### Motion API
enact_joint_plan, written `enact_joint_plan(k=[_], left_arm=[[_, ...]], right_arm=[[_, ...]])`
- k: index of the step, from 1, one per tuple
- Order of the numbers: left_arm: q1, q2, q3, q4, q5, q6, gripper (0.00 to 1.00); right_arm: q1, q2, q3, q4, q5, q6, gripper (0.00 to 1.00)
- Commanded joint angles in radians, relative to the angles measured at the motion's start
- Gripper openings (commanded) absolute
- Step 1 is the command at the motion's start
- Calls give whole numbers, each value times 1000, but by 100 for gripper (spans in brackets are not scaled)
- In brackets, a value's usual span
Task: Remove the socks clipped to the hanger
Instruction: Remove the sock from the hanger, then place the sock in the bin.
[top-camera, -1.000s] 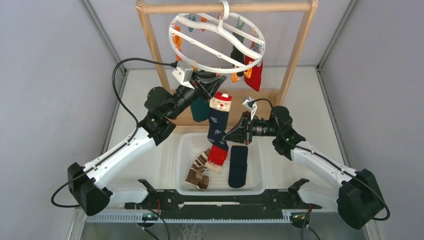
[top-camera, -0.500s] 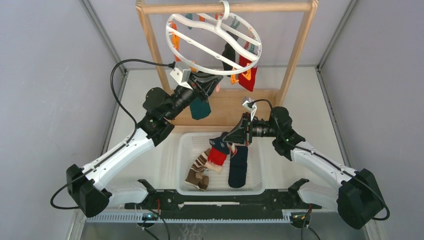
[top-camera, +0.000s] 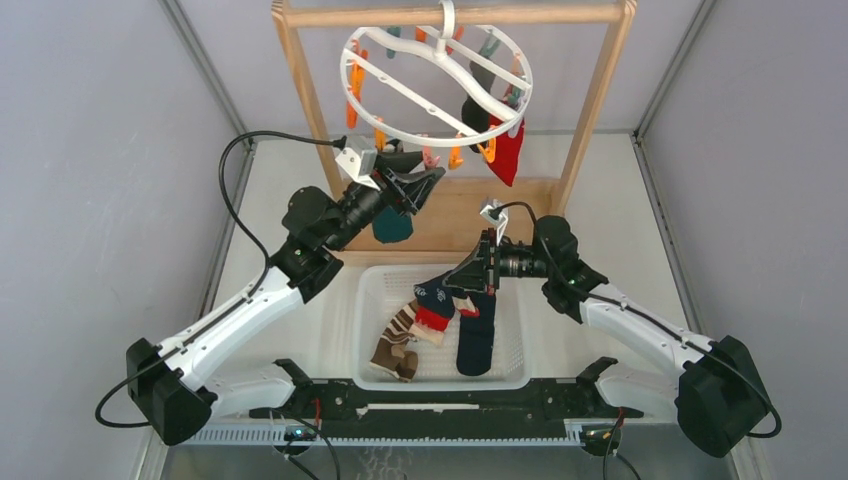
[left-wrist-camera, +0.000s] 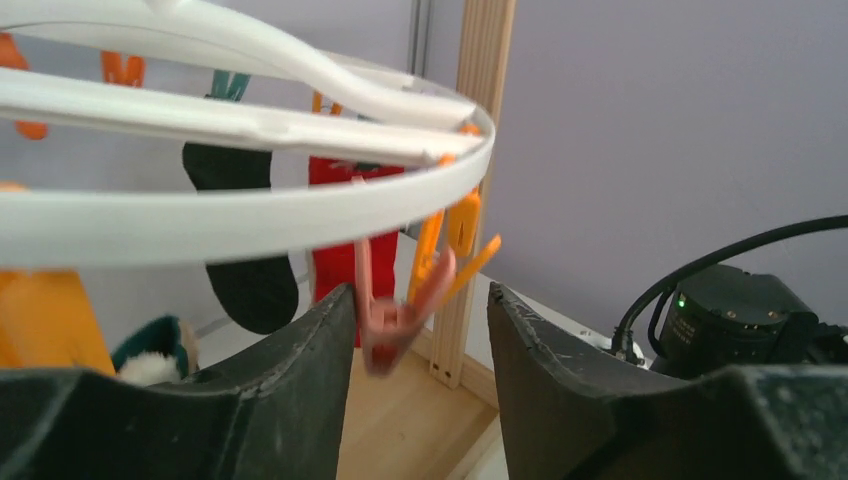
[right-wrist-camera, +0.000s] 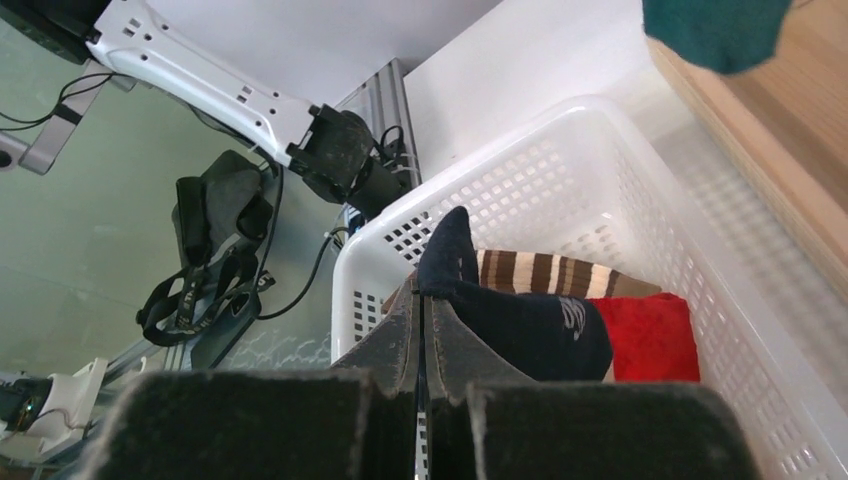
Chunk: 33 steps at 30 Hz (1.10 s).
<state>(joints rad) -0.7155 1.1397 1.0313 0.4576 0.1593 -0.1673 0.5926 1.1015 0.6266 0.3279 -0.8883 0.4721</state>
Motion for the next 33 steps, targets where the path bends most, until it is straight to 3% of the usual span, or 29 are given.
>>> enact_joint_plan(k=[1,8,13,15,33], left_arm=[[2,-51,-50,-11,-6,-5,60],[2,-95,-111,-12,-30,-13,78],[1,-129,-154,-8,-33,-37,85],[1,-147,-172,-12,-35,-45,99],[0,-305,-284,-92,-63,-113,100]], right_arm=[[13,3,1,-26,57,-35,1],[80,33,1,-110,145,-100,1],[129,70,1,-96,189,-99,1],[148,80,0,-103,207,-99,0],[319,-7,-197,-106,375,-17,1]])
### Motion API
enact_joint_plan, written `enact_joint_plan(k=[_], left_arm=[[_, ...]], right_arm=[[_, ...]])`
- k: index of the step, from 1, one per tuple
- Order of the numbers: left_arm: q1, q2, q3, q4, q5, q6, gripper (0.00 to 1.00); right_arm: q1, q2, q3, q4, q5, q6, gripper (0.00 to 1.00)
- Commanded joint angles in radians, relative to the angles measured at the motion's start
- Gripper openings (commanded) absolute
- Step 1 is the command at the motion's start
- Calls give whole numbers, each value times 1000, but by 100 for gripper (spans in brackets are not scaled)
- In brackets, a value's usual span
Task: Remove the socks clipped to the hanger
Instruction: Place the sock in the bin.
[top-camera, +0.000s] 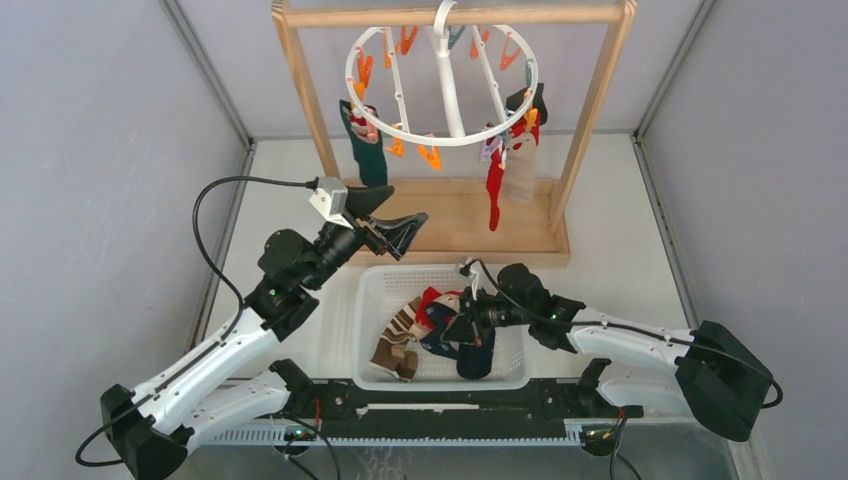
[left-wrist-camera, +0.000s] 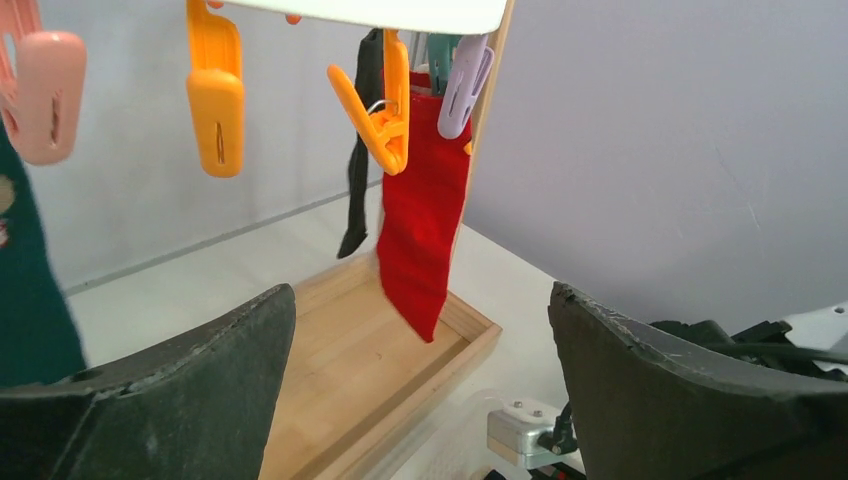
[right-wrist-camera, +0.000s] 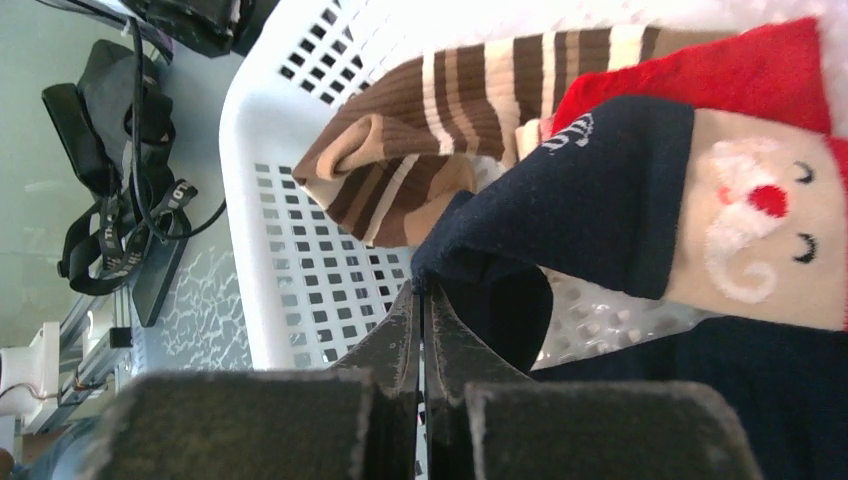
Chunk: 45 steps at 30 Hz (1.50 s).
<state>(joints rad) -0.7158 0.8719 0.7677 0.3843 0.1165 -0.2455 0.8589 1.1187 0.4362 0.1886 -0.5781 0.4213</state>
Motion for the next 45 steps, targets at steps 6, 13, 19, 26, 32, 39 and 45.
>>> enact_joint_plan(k=[6,13,19,26,32,39,45], left_arm=[[-6,-97,-45,-103,-40,-68,100],[-28,-234,-145,-175,-82,-122,100],[-54,-284,-186,-191,-93,-146,100],[-124,-323,-216,-224,-166,-162,100],[-161,-369,-246,-225,-184,-183,100],[-192,-384,-243,-309,-187,-180,100],[-213,-415,-271,-359,-224,-200,100]], right_arm=[[158,0,-10,3,169,50,1],[224,-14,6,-121,328,94,2],[249,-55,40,-280,441,120,2],[272,-110,42,-371,520,137,31],[274,-184,42,-415,574,131,46],[270,-340,49,-538,735,150,67],[268,-435,46,-589,807,177,94]])
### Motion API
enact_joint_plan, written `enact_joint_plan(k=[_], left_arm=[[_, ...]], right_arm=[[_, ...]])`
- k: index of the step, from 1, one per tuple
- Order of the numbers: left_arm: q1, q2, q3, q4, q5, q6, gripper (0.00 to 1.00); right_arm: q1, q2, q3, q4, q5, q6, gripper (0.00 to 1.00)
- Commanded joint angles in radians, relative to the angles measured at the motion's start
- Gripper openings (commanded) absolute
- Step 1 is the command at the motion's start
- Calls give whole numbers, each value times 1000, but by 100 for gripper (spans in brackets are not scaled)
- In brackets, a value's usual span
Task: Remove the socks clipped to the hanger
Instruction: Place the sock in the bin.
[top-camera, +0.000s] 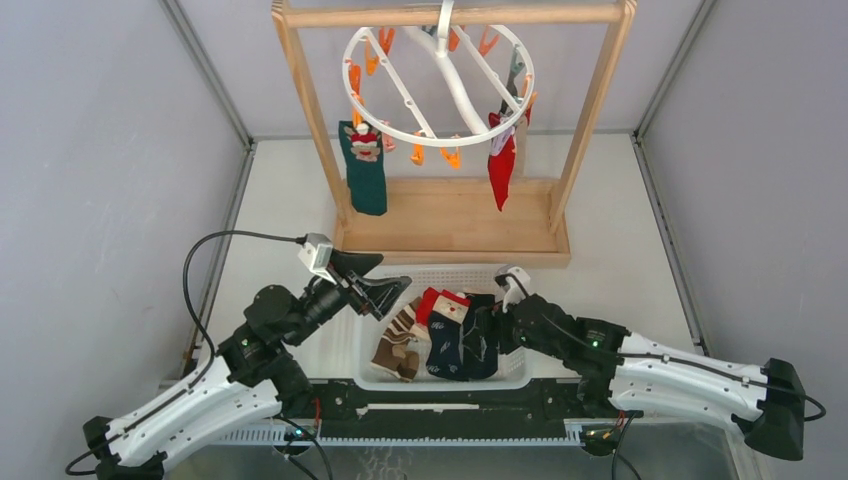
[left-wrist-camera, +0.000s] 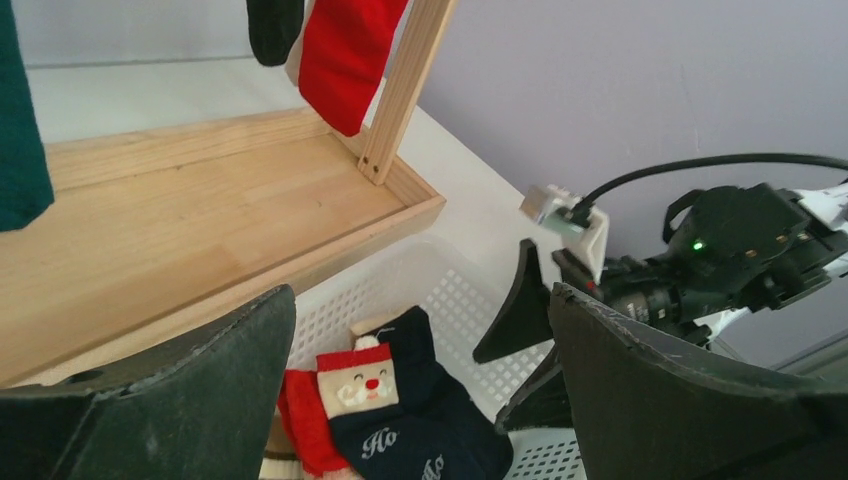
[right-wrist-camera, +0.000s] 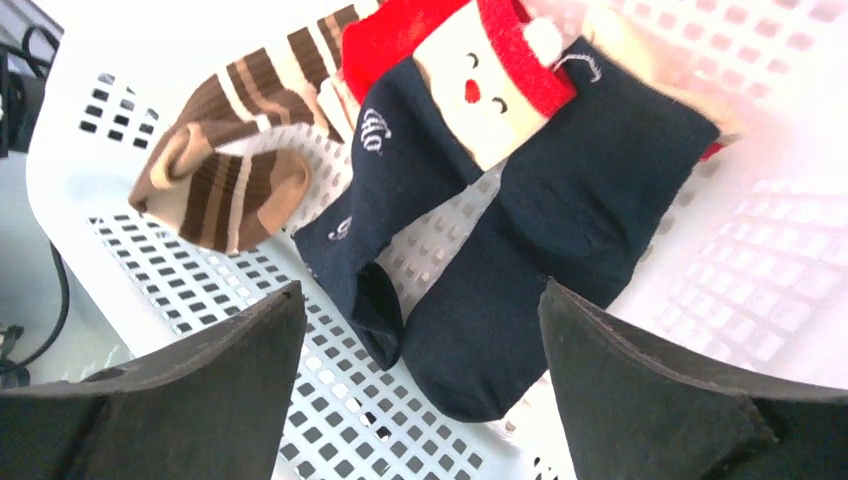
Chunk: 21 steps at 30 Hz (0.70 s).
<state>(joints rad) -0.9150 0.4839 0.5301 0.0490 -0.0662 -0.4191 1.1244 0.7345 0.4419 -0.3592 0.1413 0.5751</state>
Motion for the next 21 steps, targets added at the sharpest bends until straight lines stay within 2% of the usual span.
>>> enact_joint_plan(k=[1,9,21], left_arm=[[-16,-37,-43,-24,-49,-35,100],[-25,-104,-122,-30,-86,-86,100],[-27,-175,-120,-153,-118,-91,100]], right_arm=[[3,-66,32,-42,97,34,96],[1,-247,-79,6,122,147,100],[-4,-443,-58,14,89,84,100]])
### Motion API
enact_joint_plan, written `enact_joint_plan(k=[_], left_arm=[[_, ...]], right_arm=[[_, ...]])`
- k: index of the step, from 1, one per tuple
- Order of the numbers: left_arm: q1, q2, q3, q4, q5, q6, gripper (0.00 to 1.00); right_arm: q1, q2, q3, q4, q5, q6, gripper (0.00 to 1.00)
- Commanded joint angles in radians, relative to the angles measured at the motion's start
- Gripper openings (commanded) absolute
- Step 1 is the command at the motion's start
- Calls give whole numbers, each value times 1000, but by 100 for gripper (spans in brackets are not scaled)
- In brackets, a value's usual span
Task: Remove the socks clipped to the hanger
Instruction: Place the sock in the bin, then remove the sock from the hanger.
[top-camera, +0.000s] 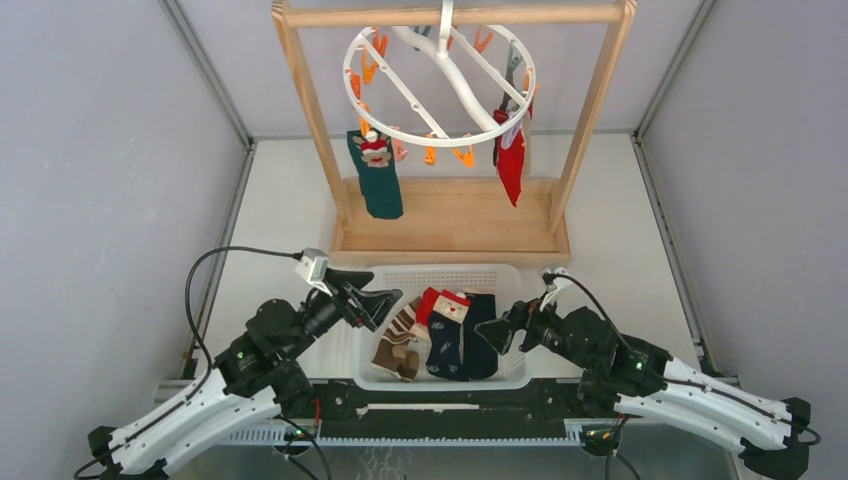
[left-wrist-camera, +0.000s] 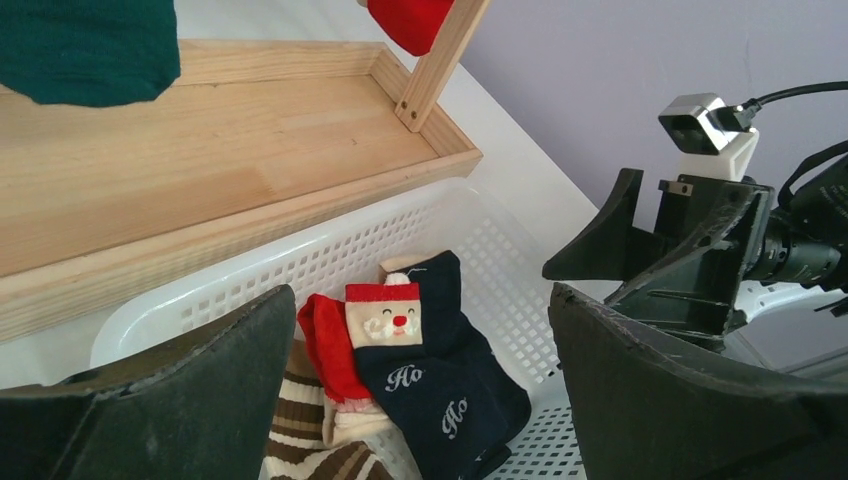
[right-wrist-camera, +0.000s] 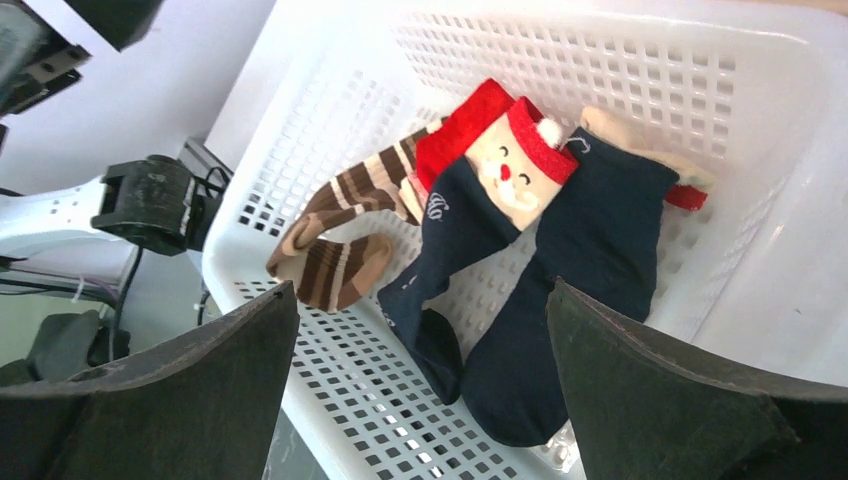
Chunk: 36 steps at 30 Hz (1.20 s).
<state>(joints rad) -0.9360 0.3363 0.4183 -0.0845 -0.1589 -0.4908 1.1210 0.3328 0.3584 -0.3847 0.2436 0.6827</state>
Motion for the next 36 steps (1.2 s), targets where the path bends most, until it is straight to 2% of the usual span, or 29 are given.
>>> enact_joint_plan(k=[1,19,36], left_arm=[[-6,-34,-15,-18,-27,-25,100],[-7,-106,-73,-62,-33,-72,100],[-7,11,72,-161,-158,29,100]], right_arm=[[-1,-47,25,38,-18,-24,100],[-1,-131,29,-75,0,-5,100],[-4,-138,83,-103,11,-38,100]])
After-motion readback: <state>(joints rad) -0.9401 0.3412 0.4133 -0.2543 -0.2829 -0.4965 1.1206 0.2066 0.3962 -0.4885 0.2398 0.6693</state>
